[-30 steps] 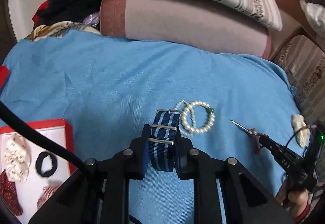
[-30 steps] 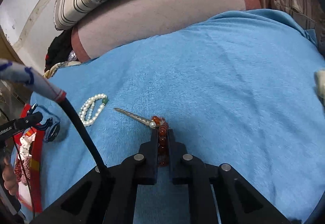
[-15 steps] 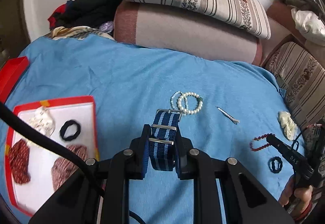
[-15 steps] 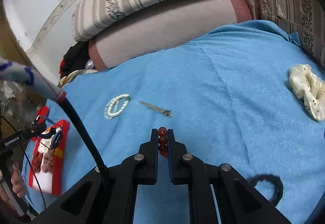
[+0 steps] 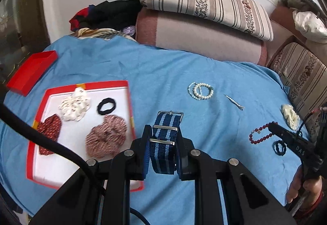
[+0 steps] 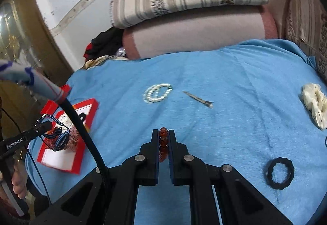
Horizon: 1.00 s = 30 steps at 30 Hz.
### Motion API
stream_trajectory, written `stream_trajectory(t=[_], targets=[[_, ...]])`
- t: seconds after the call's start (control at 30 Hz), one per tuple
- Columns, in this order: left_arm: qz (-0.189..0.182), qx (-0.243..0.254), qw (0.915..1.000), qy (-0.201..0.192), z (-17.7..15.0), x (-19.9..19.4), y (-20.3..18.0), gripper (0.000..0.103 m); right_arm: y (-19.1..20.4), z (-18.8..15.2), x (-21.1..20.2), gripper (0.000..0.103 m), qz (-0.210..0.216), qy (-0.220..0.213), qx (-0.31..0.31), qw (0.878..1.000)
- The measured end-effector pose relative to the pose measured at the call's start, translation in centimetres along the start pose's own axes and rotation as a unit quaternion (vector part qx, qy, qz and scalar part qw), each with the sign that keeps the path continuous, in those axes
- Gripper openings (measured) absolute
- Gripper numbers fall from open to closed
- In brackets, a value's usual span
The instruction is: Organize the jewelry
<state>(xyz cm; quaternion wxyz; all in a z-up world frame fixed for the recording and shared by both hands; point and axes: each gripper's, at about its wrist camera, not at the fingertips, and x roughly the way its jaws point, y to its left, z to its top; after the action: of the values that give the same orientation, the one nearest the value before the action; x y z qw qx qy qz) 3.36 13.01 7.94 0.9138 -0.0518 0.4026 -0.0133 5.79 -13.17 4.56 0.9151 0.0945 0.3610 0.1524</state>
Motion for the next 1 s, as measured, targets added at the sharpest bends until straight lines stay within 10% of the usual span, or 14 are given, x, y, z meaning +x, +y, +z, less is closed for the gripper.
stream_trajectory(t=[0.63,0.8,1.0], targets=[[-0.081,-0.088,0.9928,-0.013,-2.1,-3.9,8.2,0.019,6.9,-1.3,0.1,0.008,0.045,0.006,-0.063,0.997],[-0.228,-0.047,0.9724,0.012,-2.2,-2.4,3.9,0.019,5.2,-1.7,0.4,0.008,0.030,0.012,-0.048,0.998],[-0.161,0.032,0.9837,0.072,-3.6,2.4,-1.9,0.019,2.3,-1.9,-0.2,0.009,0.011,0.008,-0.024,1.000]])
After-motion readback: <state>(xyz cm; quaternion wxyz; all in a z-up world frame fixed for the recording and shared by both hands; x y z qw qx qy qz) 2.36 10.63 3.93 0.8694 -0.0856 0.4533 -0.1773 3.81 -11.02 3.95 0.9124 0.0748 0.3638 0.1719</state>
